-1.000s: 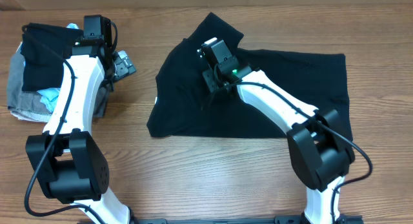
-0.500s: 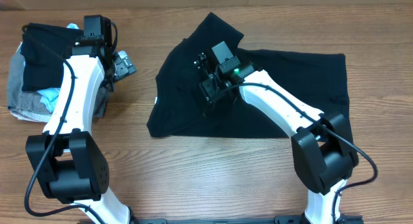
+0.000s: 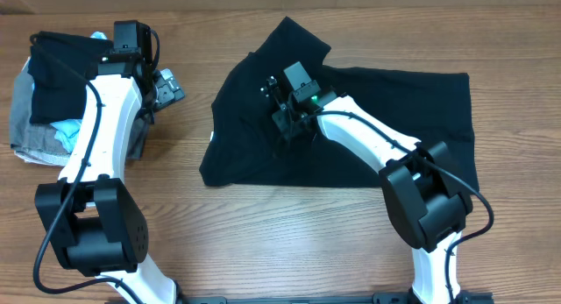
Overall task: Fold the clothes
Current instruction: 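Release and move the right gripper up to the shirt's top right corner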
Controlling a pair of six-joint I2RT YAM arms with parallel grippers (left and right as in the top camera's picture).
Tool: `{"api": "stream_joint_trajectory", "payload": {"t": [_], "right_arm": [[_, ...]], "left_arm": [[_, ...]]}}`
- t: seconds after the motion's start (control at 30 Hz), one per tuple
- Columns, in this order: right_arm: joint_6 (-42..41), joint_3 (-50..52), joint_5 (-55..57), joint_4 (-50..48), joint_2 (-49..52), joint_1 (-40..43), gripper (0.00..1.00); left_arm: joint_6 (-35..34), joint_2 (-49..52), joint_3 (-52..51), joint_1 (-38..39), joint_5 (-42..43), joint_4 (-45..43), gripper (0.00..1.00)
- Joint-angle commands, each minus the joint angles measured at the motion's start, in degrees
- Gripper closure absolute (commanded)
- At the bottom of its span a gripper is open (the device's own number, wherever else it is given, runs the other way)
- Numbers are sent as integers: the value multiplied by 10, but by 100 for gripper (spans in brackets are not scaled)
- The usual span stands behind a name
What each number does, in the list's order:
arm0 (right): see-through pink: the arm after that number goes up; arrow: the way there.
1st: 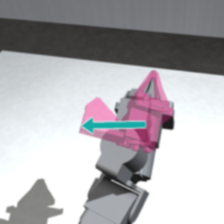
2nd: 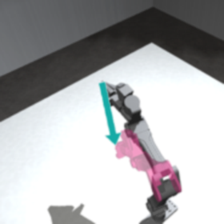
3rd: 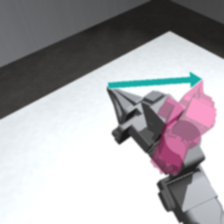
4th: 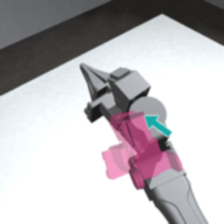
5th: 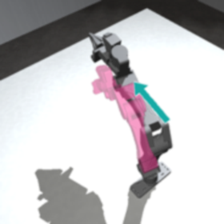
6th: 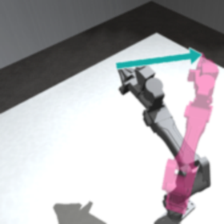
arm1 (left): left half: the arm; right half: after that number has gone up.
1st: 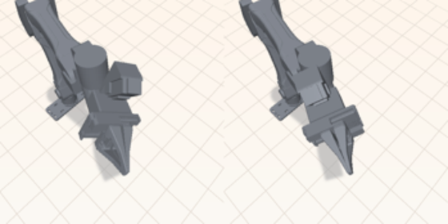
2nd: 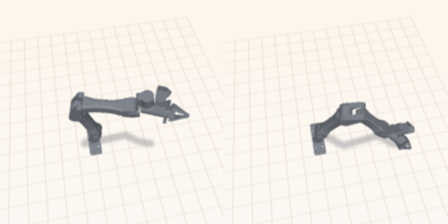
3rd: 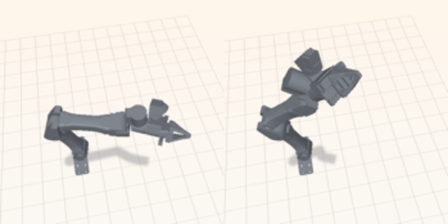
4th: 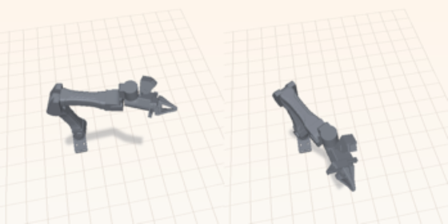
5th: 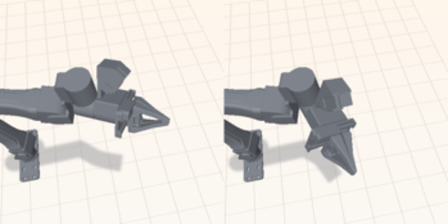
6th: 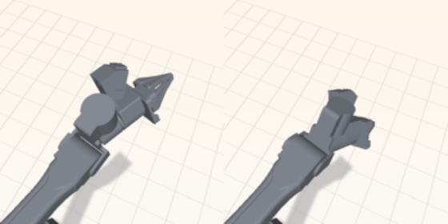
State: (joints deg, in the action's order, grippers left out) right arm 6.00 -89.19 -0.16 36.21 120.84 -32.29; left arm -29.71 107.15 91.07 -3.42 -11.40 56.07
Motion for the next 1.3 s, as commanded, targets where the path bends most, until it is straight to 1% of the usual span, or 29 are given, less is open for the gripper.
{"api": "stream_joint_trajectory", "payload": {"t": [0.0, 0.27, 0.5, 0.53, 0.57, 0.6, 0.63, 0.7, 0.73, 0.77, 0.83, 0.97, 1.0, 1.1, 1.17, 1.2, 1.27], "right_arm": [[0, -1, 7, -9, -1, 21, 95], [0, -1, 7, -30, 0, 47, 94], [-2, -1, 7, -34, 15, 49, 94], [-2, -1, 6, -34, 17, 49, 88], [-2, -1, 5, -34, 22, 49, 79], [-2, -1, 5, -35, 24, 50, 73], [-2, -1, 5, -36, 26, 50, 69], [-8, -2, 6, -44, 26, 50, 50], [-23, -5, 11, -49, 22, 51, 42], [-39, -10, 18, -49, 19, 53, 39], [-74, -27, 28, -45, 9, 60, 34], [-155, -73, 61, -10, -24, 87, 32], [-169, -86, 66, 5, -33, 98, 31], [-170, -118, 65, 57, -55, 128, 30], [-166, -131, 44, 92, -67, 144, 30], [-158, -133, 20, 109, -73, 152, 31], [-148, -133, -24, 137, -81, 163, 36]], "left_arm": [[-8, 9, 0, 1, -4, 0, 0], [-8, 9, 0, 1, -4, 0, 0], [-8, 9, 0, 1, -4, 0, 0], [-7, 9, 0, 1, -4, 0, 0], [-7, 9, 0, 1, -4, 0, 0], [-8, 9, 0, 1, -4, 0, 0], [-7, 9, 0, 1, -4, 0, 0], [-8, 9, 0, 1, -4, 0, 0], [-8, 9, 0, 1, -4, 0, 0], [-8, 9, 0, 1, -4, 0, 0], [-8, 9, 0, 1, -4, 0, 0], [-8, 9, 0, 1, -4, 0, 0], [-7, 9, 0, 1, -4, 0, 0], [-8, 9, 0, 1, -4, 0, 0], [-8, 9, 0, 1, -4, 0, 0], [-8, 9, 0, 1, -4, 0, 0], [-8, 9, 0, 1, -4, 0, 0]]}}
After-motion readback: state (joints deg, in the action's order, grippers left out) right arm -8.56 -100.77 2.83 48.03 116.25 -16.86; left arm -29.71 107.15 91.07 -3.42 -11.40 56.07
